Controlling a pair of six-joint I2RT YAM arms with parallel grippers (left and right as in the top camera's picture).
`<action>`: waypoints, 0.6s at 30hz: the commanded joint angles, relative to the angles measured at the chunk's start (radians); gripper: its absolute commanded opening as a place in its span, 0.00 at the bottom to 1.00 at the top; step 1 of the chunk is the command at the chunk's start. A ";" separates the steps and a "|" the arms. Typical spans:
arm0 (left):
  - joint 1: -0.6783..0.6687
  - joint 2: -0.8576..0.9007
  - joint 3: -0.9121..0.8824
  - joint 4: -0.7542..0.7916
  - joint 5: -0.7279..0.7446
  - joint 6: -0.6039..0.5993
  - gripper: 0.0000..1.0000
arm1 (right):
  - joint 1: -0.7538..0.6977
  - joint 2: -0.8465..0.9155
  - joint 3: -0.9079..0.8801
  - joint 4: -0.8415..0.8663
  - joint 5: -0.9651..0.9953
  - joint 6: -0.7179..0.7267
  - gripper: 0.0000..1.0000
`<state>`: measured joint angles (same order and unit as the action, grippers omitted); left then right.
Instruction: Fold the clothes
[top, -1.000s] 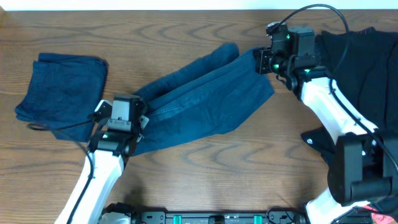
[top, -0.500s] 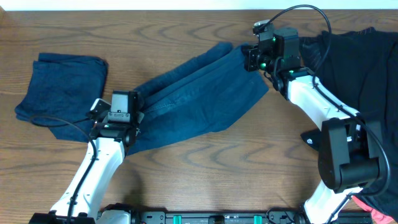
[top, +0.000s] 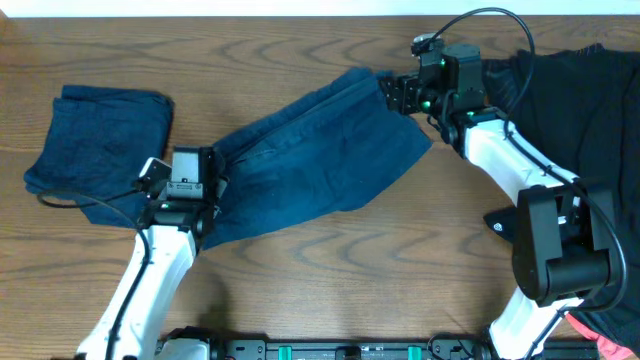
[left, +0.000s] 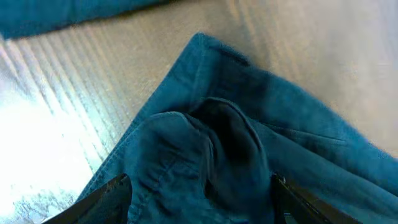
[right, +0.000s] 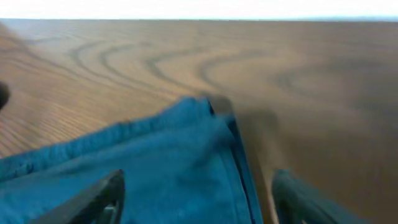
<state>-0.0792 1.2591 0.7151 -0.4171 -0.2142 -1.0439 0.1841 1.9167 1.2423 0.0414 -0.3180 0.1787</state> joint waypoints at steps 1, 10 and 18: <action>0.017 -0.104 0.013 0.008 -0.113 0.068 0.76 | -0.039 0.012 0.018 -0.071 -0.004 0.052 0.68; 0.026 -0.310 0.039 0.060 -0.039 0.121 0.71 | -0.028 0.014 0.018 -0.249 -0.016 -0.028 0.09; -0.032 -0.089 0.033 0.063 0.059 0.161 0.71 | 0.020 0.025 0.018 -0.248 0.001 -0.058 0.17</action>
<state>-0.0959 1.0946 0.7406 -0.3553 -0.2104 -0.9146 0.1856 1.9179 1.2438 -0.2089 -0.3218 0.1474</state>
